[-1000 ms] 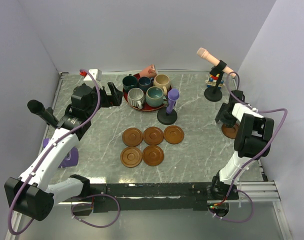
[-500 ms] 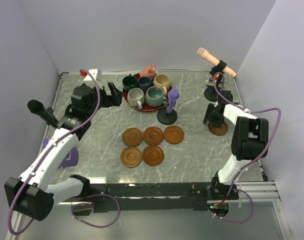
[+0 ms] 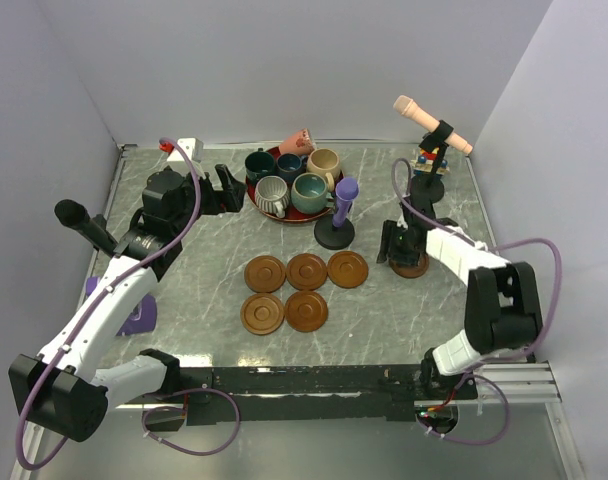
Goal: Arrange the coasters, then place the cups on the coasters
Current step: Move the coaster to the center of the board.
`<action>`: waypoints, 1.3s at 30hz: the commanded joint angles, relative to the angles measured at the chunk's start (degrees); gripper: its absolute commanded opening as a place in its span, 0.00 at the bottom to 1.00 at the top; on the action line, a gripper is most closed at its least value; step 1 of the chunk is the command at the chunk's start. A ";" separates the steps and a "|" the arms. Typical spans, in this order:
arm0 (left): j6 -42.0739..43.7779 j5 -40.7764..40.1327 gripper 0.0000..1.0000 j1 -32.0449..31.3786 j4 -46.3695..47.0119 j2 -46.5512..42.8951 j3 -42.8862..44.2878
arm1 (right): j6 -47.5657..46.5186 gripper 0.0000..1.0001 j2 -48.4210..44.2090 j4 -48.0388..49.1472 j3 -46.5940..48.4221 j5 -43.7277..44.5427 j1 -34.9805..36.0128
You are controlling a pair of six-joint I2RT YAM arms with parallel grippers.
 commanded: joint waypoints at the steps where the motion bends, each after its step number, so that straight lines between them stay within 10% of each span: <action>1: 0.61 -0.14 0.97 -0.25 1.73 -0.29 0.34 | 1.71 0.65 -8.74 -1.45 0.48 5.45 0.51; 5: 0.61 0.21 0.97 -0.25 1.64 -0.12 0.43 | -0.49 0.80 -10.77 -1.98 2.85 12.22 -0.28; 16: 0.69 0.04 0.97 -0.25 1.64 0.15 0.43 | -1.29 0.80 3.19 -2.24 11.65 7.76 -3.01; 39: -0.10 1.79 0.97 -0.25 1.99 -1.08 0.43 | 3.02 0.56 5.05 -4.35 2.33 8.45 2.35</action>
